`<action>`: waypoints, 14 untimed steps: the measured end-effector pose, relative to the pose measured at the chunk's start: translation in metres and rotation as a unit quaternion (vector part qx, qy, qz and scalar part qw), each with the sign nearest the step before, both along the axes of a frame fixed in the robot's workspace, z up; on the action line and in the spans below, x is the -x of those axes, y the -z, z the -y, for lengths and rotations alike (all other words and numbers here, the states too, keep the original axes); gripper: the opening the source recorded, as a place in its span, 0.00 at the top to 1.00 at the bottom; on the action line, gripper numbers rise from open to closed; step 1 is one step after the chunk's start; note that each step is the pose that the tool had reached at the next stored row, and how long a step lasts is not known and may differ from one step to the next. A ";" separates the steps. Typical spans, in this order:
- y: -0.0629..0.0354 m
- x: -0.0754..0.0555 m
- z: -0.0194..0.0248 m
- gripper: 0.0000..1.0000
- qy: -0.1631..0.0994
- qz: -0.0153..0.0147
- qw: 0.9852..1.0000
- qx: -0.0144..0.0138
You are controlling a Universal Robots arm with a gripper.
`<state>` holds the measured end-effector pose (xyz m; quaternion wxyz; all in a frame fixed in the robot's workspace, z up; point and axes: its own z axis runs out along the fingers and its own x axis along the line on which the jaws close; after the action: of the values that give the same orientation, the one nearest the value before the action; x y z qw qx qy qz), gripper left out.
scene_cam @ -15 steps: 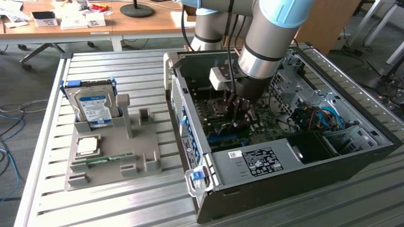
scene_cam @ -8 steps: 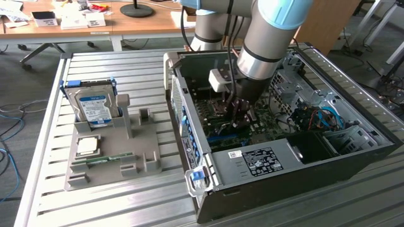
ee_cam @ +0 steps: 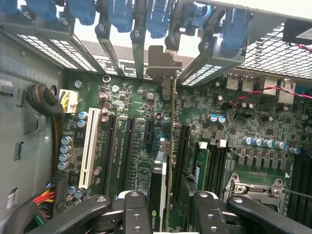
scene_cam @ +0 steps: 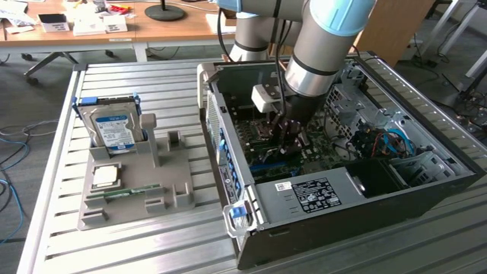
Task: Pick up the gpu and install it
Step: 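Insert the gpu into the slot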
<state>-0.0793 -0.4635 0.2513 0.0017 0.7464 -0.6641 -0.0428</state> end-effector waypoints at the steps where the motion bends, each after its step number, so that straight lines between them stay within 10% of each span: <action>1: 0.0000 0.000 0.0000 0.60 0.000 0.000 1.000 0.000; 14: 0.0059 -0.004 -0.0001 0.60 0.000 0.000 1.000 0.000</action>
<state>-0.0753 -0.4635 0.2455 0.0017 0.7465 -0.6640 -0.0428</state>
